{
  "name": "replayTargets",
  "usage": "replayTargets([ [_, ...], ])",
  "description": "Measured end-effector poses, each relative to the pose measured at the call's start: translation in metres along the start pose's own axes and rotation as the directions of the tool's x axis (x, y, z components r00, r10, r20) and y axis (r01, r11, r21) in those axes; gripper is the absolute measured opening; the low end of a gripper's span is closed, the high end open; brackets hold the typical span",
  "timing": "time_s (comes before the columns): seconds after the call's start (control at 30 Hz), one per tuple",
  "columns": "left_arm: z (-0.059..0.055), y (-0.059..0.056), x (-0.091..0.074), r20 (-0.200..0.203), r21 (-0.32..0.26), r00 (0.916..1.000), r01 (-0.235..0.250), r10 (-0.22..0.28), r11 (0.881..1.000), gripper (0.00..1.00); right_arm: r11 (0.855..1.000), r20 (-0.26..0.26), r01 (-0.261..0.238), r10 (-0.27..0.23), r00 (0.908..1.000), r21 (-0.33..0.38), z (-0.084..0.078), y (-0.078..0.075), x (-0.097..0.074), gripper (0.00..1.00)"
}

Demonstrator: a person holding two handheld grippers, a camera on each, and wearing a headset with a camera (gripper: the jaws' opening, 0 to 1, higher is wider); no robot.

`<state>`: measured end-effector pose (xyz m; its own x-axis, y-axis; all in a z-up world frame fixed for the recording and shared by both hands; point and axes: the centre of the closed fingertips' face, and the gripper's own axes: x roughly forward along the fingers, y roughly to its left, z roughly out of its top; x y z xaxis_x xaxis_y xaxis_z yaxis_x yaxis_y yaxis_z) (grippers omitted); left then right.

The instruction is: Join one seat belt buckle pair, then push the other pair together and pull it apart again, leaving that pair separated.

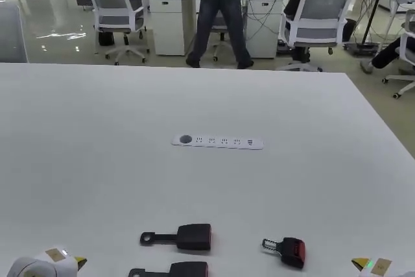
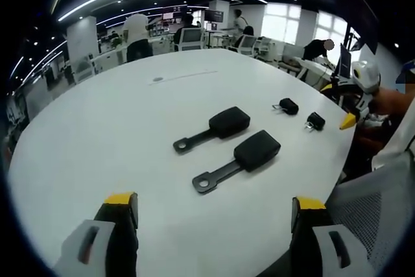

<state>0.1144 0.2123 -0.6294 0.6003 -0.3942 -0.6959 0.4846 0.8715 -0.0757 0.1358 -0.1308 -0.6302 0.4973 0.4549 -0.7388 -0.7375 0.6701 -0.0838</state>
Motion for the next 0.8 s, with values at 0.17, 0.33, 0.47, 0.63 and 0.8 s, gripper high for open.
replayTargets([
  [0.17,-0.0013,0.0022,-0.0011,0.009,-0.008,1.0000,0.001,-0.001,1.000,1.00,1.000,-0.002,-0.003,0.003,1.0000,0.012,-0.0014,0.0013,-0.0010,0.96],
  [0.33,-0.0021,0.0002,-0.0023,0.003,0.000,1.0000,0.002,-0.002,1.000,1.00,1.000,-0.002,-0.001,0.001,1.0000,0.024,-0.0036,0.0019,-0.0006,0.95],
  [0.47,-0.0041,0.0019,-0.0024,0.004,0.009,1.0000,0.002,-0.002,1.000,1.00,1.000,-0.006,-0.005,0.005,1.0000,0.027,-0.0051,0.0030,0.0003,0.93],
  [0.63,-0.0034,0.0026,-0.0021,0.017,0.008,0.9999,0.002,-0.003,1.000,1.00,1.000,-0.004,-0.007,0.008,1.0000,0.020,-0.0038,0.0045,0.0006,0.92],
  [0.8,-0.0048,-0.0001,0.0041,0.005,0.033,0.9996,0.026,-0.027,0.999,0.95,1.000,-0.009,-0.024,0.024,0.9997,0.012,-0.0060,0.0043,0.0041,0.89],
])
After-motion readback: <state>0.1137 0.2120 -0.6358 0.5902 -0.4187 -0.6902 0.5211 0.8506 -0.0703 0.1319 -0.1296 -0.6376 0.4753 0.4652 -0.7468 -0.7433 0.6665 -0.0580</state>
